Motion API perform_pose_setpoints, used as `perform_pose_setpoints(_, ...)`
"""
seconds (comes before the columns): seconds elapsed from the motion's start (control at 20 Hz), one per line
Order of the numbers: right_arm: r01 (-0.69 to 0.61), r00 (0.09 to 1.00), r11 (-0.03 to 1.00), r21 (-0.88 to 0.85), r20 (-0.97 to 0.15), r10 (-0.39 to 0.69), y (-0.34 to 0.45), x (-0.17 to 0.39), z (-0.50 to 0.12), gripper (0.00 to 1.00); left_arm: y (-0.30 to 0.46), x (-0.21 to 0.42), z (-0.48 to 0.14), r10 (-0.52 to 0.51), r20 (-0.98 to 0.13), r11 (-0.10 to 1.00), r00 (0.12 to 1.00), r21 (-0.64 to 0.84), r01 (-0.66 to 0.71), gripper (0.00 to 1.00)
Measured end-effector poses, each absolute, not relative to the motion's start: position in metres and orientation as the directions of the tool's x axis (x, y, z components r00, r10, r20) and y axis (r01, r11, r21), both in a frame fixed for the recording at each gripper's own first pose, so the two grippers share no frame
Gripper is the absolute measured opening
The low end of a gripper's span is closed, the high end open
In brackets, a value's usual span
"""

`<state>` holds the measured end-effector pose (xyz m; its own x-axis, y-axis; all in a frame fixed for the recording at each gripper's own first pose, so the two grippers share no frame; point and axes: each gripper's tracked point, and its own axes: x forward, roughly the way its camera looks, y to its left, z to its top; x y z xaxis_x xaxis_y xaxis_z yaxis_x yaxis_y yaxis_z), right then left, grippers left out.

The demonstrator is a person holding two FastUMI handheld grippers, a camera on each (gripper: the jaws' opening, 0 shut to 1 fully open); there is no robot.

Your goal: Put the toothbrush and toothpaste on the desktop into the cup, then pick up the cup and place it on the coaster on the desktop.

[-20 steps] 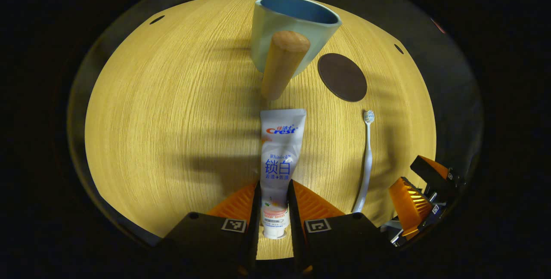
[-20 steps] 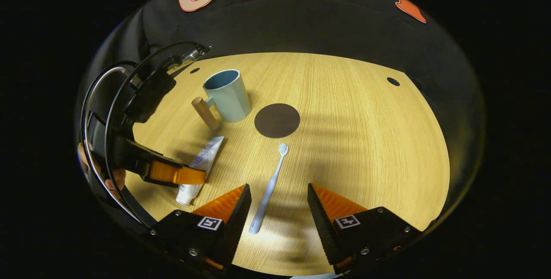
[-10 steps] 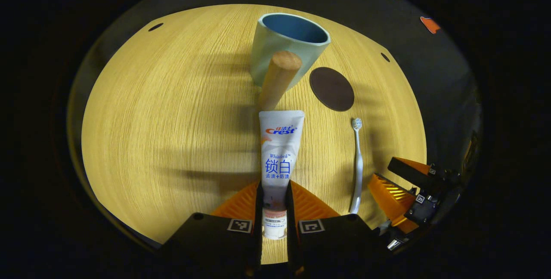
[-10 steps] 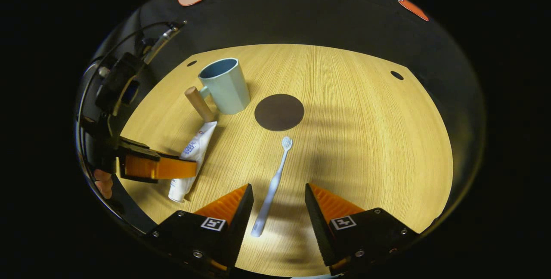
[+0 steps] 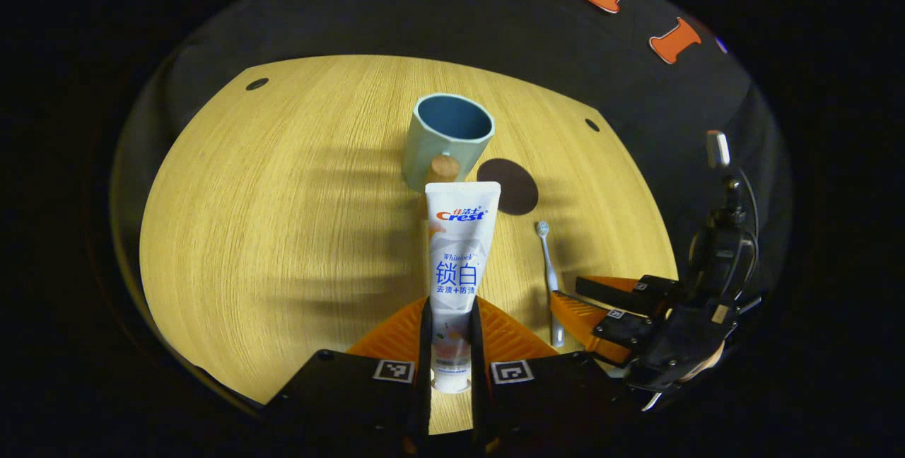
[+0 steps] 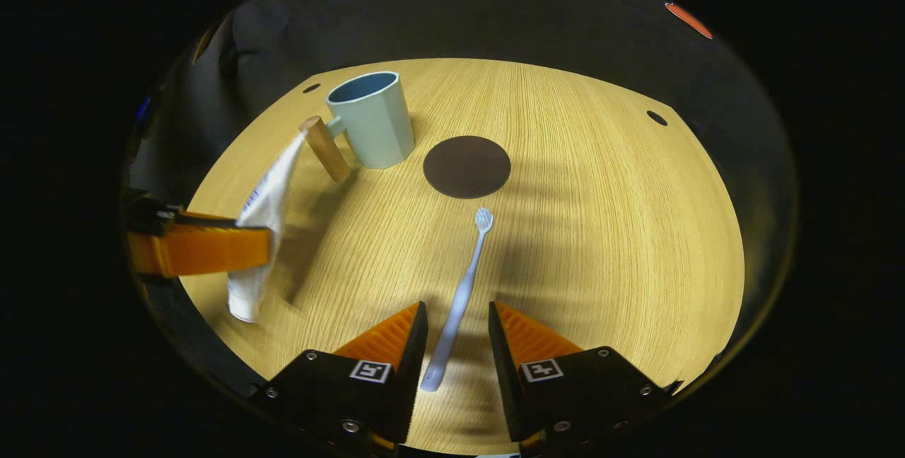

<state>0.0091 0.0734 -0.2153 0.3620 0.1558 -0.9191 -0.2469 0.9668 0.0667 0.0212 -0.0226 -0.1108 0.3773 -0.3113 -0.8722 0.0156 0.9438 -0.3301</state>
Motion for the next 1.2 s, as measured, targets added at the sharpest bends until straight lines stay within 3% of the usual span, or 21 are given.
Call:
perform_pose_setpoints(0.05,-0.241,0.361,0.969,0.059,-0.921,0.146,0.074,0.011,-0.218,0.48,-0.016,0.025,-0.099,-0.308,-0.861,0.944,0.405,-0.330,0.018,0.24)
perform_pose_setpoints(0.55,-0.227,0.308,0.973,0.044,-0.944,0.115,0.077,0.016,-0.229,0.12,0.024,0.080,0.021,-0.303,-0.673,0.941,0.675,-0.324,0.100,0.24)
perform_pose_setpoints(0.7,-0.222,0.320,0.974,0.056,-0.939,0.127,0.077,0.017,-0.230,0.07,0.023,0.096,0.034,-0.307,-0.593,0.938,0.744,-0.320,0.132,0.25)
perform_pose_setpoints(0.95,-0.211,0.439,0.976,0.056,-0.886,0.146,0.077,0.027,-0.227,0.05,0.029,0.147,0.044,-0.294,-0.426,0.941,0.856,-0.289,0.179,0.25)
perform_pose_setpoints(1.2,-0.199,0.543,0.971,0.130,-0.811,0.220,0.085,0.044,-0.209,0.04,0.070,0.183,0.043,-0.284,-0.299,0.945,0.911,-0.248,0.213,0.25)
